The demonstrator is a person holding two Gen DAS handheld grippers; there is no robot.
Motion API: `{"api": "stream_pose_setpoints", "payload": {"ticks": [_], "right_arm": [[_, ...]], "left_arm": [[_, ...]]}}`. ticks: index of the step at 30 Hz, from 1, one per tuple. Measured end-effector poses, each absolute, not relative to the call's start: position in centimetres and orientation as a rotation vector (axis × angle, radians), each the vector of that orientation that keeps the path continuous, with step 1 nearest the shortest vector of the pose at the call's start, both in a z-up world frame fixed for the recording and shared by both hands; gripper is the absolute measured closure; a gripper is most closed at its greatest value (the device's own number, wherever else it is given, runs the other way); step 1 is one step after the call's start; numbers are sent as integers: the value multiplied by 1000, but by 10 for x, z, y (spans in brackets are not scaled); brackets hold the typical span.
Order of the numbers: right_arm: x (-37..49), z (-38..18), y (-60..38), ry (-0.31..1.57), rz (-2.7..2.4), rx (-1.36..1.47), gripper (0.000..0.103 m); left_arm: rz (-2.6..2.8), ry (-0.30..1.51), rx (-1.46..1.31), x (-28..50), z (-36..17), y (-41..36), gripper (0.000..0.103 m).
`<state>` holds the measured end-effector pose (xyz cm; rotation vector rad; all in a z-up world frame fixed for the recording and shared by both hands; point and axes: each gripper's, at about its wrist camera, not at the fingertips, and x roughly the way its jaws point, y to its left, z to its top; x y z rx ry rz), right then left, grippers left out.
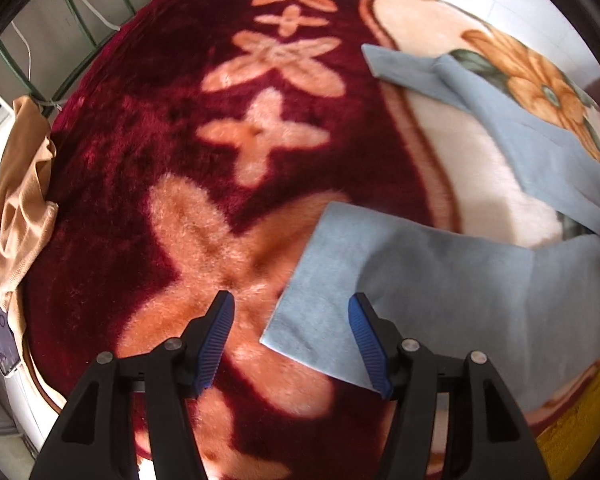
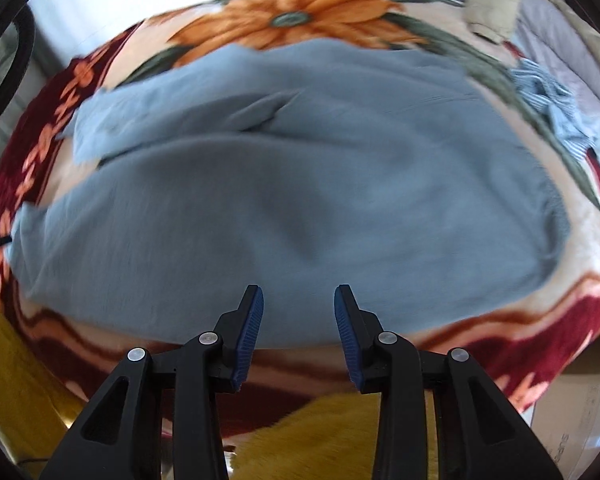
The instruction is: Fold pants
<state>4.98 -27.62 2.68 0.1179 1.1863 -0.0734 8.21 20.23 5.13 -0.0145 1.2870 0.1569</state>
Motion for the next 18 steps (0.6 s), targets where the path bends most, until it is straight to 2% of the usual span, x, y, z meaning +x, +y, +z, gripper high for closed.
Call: {"api": "stream_pose_setpoints", "payload": {"ticks": [5,11,14,15,16,17,18], "right_arm": [[55,-13,-262,1288,-64,105,65],[56,-18,-269,1301,-54,176,58],[57,-22,-276,1301,-19,256,43],[57,-23,-276,1300,6,269,30],[59,-24,-272,1303,36,263,20],[60,-25,-266,1310,46,234,16],[61,-26,-260,1319,45,193,11]], "left_arm": [[106,1325,-46,88,43,203,38],[106,1347,-53,99,37,203,35],[101,1359,-65,102,33,204,35],[101,1357,-74,102,32,205,36],[91,1353,-92,102,33,205,49],[70,1349,-120,100,34,206,63],[59,1348,-136,99,35,205,69]]}}
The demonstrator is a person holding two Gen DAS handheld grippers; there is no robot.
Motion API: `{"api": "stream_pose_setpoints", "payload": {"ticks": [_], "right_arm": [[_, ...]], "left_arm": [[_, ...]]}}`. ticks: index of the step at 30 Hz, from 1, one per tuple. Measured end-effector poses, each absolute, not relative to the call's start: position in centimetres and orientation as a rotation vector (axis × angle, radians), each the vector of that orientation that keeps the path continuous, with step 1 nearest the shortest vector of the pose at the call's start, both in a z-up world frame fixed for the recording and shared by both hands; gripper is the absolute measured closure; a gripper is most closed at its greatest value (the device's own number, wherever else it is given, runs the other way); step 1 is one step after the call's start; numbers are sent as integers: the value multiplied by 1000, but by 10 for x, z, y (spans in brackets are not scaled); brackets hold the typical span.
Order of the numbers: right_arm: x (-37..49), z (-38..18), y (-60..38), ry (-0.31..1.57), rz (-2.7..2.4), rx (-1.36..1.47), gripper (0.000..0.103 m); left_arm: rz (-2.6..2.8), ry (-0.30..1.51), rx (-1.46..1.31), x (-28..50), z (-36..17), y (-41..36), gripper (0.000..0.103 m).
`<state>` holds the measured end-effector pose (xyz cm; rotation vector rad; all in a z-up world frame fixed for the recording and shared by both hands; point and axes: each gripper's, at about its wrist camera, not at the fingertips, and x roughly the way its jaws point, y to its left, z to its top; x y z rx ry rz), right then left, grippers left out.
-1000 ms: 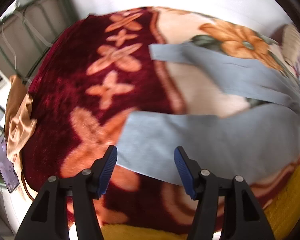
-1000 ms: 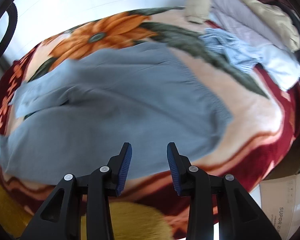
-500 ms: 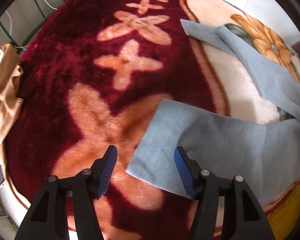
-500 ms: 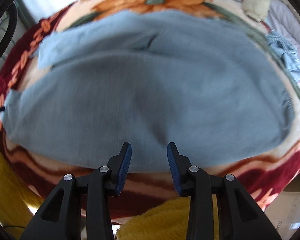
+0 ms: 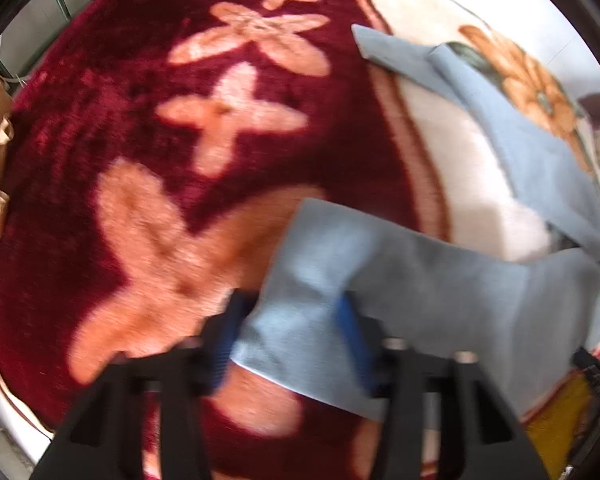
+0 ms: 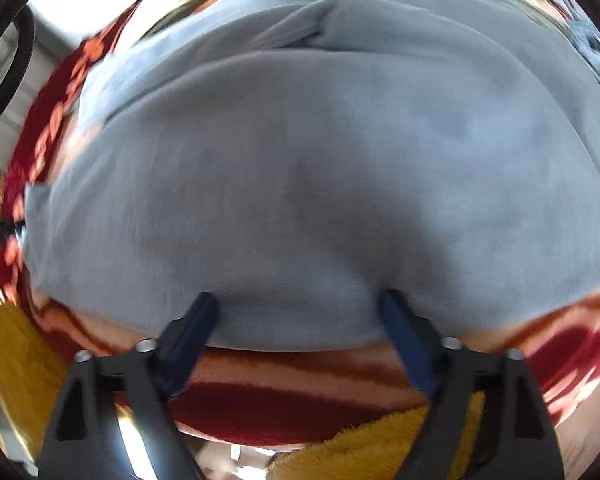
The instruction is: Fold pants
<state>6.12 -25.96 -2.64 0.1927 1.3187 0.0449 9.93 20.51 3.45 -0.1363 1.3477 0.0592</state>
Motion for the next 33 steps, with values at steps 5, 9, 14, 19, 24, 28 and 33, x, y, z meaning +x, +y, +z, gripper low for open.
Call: {"api": "stream_pose_setpoints", "payload": {"ticks": [5,9,14,19,24,28,33], "right_arm": [[63,-33,-232,1333,12,49,0],[61,-30,-241,1318,29,113,0],[64,-31,-232,1321,20,90,0],[67,-29,-234,1319,28,115,0],[69,-7,-246,1322,81,160,16],[75,30,-273,1278,118,208,18],[104,68,-322,1202,55,192,18]], "left_arm": [[56,1325,-128,89,47,202,96],[130,1308,-89,76,59,215,96],[149,1340,-100,66,52,228,94],[199,1319,-86,64,58,227,54],[132,1267,-66,67,83,207,47],[97,1229,-38,78,103,185,45],[33,1198,-62,108,121,148,42]]}}
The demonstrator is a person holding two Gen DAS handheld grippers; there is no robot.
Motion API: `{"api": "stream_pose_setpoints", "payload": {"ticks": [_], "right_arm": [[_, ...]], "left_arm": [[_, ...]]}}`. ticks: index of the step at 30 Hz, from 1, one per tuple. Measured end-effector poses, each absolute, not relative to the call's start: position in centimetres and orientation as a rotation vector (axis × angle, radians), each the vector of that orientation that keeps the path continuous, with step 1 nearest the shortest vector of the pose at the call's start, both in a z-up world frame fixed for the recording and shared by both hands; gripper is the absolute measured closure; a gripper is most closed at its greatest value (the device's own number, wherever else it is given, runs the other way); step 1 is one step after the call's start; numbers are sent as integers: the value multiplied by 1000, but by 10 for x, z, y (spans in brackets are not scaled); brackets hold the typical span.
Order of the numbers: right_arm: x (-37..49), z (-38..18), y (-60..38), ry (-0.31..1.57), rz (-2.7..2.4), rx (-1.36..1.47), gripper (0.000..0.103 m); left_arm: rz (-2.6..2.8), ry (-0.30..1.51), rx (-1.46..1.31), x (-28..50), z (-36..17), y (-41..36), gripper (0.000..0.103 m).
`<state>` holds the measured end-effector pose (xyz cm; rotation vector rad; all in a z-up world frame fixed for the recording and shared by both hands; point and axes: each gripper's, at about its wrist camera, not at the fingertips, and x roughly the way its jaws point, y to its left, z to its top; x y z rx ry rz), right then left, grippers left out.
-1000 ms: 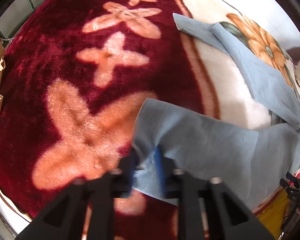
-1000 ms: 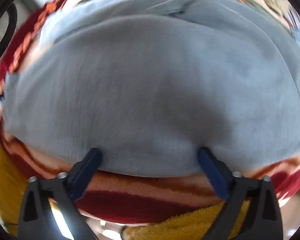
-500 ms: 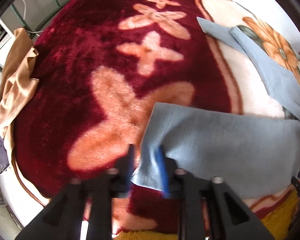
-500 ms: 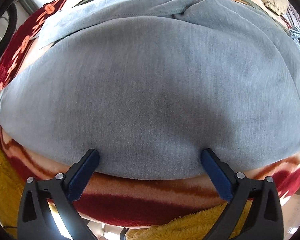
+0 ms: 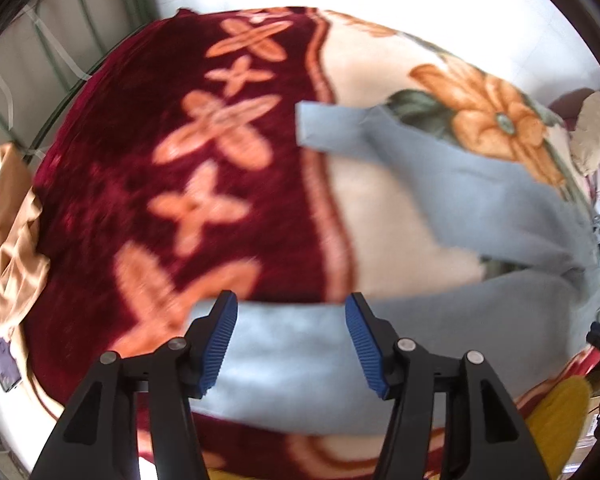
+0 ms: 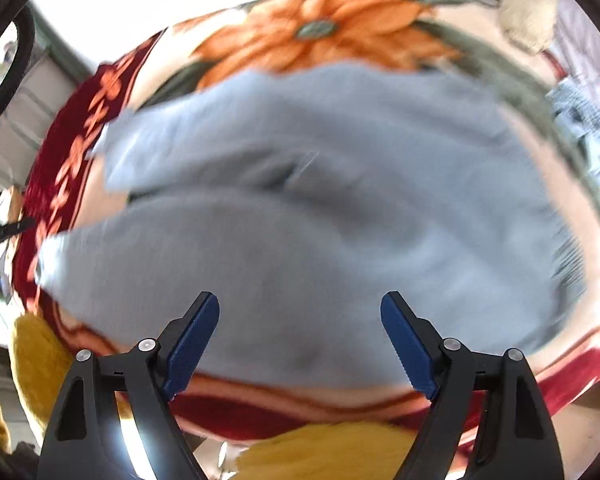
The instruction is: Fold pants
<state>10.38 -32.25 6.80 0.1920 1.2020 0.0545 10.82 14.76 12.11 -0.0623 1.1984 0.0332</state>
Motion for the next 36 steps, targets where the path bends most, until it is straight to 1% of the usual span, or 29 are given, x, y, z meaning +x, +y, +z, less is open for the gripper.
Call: {"api": "stream_pose_setpoints", "payload": {"ticks": [2,5,11,18,20,22,30,32,33,34,35,36], "right_arm": [[117,83,-344,1178,1,185,18],[135,96,-373,1148,-50,195,18],[172,97,-426,1133,-120,189,18],[228,73,-479,1143,-194,235,18],[245,60,-490,1156,-210,252,18],[257,50,-497,1176,-212,266,18],[305,2,-500,1283,-189,216,23],[311,-2,-495,1283,-192,181,29],[312,-1,-491,1268,-185,160,44],[313,2,-487,1255,-168,148,67],[313,5,-485,1252,-146,150,77],[313,8,-483,1249,-135,147,78]], "left_arm": [[-6,1195,-77,120,123,129,39],[-36,1200,-77,140,121,102,39],[-48,1195,-87,184,111,61,39],[-23,1197,-37,235,90,36,39],[-41,1190,-41,250,84,30,36],[-43,1187,-42,264,76,27,34],[-35,1263,-142,306,39,15,34],[-17,1268,-143,313,34,12,34],[-8,1269,-142,316,31,11,35],[0,1268,-143,317,30,10,40],[7,1266,-142,318,31,9,61],[10,1265,-137,319,31,9,74]]}}
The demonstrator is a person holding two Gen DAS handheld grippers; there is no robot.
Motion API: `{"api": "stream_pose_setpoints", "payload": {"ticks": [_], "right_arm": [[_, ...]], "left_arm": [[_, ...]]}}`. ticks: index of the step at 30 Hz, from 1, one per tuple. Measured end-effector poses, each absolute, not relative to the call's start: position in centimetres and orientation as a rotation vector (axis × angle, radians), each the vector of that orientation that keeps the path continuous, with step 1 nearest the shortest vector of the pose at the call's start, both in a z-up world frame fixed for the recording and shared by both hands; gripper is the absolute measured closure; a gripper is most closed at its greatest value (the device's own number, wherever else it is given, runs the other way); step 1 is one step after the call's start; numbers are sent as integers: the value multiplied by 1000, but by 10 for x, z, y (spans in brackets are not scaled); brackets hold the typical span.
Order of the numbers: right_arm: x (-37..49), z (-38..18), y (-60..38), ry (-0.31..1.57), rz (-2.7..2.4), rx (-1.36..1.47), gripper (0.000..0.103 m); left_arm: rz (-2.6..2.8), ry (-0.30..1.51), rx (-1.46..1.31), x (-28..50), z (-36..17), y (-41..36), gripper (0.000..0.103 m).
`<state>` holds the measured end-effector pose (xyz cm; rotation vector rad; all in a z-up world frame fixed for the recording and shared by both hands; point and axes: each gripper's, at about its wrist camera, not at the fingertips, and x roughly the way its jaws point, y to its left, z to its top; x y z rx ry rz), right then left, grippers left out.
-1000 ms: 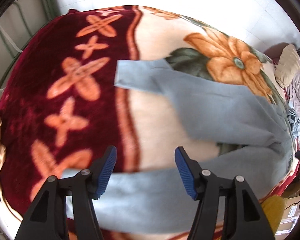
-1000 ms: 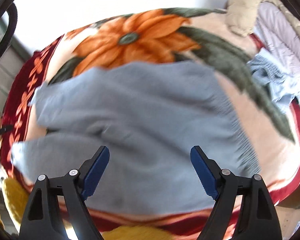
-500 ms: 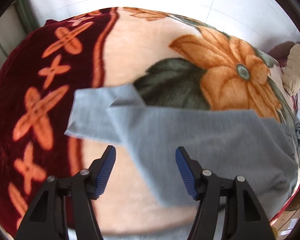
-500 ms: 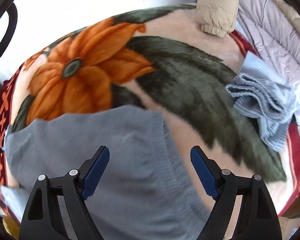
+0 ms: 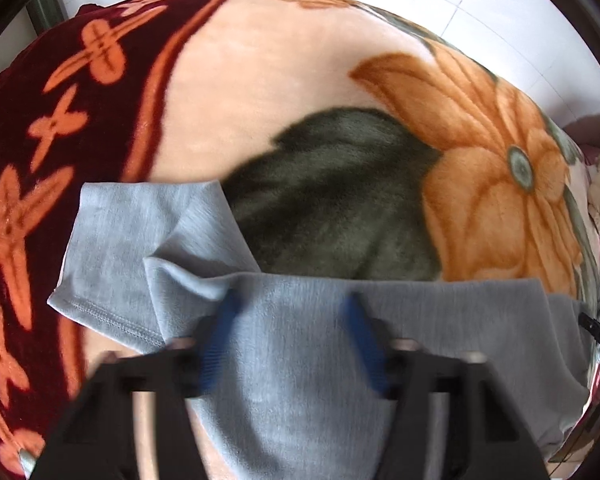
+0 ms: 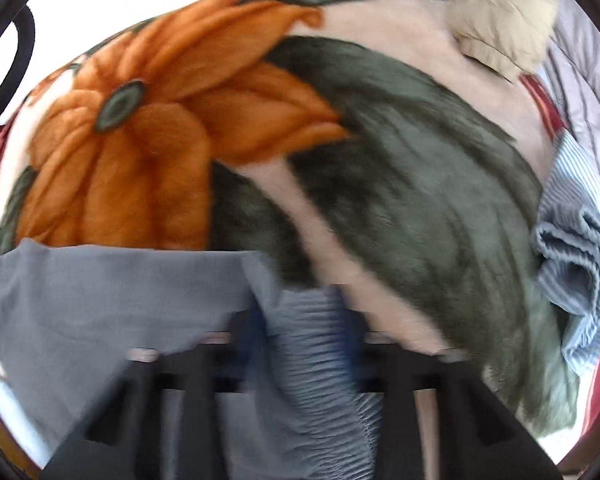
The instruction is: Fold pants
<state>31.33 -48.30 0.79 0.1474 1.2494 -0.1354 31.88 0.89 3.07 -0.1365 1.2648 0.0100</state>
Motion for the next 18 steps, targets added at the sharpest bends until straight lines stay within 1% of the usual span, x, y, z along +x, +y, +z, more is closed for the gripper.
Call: {"api": "stream_pose_setpoints", "payload": {"ticks": [1,2,3,5,11,13,16,18], "right_arm": [[313,12,-481,1241,-135,128,78],[311,19,-478,1222,-134,89,79],[309,26,-478,1198,-136,73,79],[304,44,-487,1146,-158,98,79],[289,101,-524,936,-225,247,79],[285,115,-533,884,-247,262,79],[278,123,-540,849,-220,290,79],[275,124,-540,858,-202,277,79]], "left_arm": [[14,1268,-130,320,31,9,87],[16,1267,-136,321,32,10,93],[10,1263,-149,322,33,10,96],[-7,1251,-186,323,41,14,98],[-73,1171,-261,326,72,14,98],[-78,1143,-243,328,81,7,102],[-91,1084,-223,329,94,-2,103],[-106,1077,-235,330,99,-7,103]]}}
